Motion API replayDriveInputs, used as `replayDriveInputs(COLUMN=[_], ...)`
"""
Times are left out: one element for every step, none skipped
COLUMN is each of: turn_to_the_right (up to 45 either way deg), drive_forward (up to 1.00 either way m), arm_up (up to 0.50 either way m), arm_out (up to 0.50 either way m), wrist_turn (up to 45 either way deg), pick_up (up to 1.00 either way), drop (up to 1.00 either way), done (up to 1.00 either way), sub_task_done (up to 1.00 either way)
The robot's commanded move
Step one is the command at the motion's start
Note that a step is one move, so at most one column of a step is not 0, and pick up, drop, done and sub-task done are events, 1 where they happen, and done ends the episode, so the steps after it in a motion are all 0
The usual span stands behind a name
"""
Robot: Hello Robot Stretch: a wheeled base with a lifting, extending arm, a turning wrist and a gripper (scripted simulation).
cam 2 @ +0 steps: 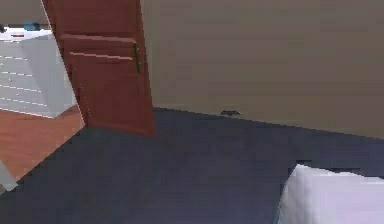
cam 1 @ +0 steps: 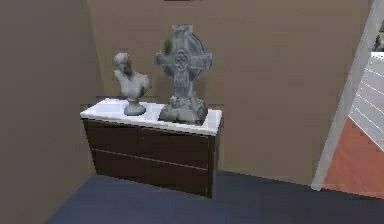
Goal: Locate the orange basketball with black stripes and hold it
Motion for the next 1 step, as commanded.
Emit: replayDriveInputs(turn_to_the_right=[3.0], drive_forward=[0.0], arm_up=[0.0], arm_out=[0.0], wrist_turn=[0.0], pick_up=[0.0], drop=[0.0], done=[0.0], sub_task_done=[0.0])
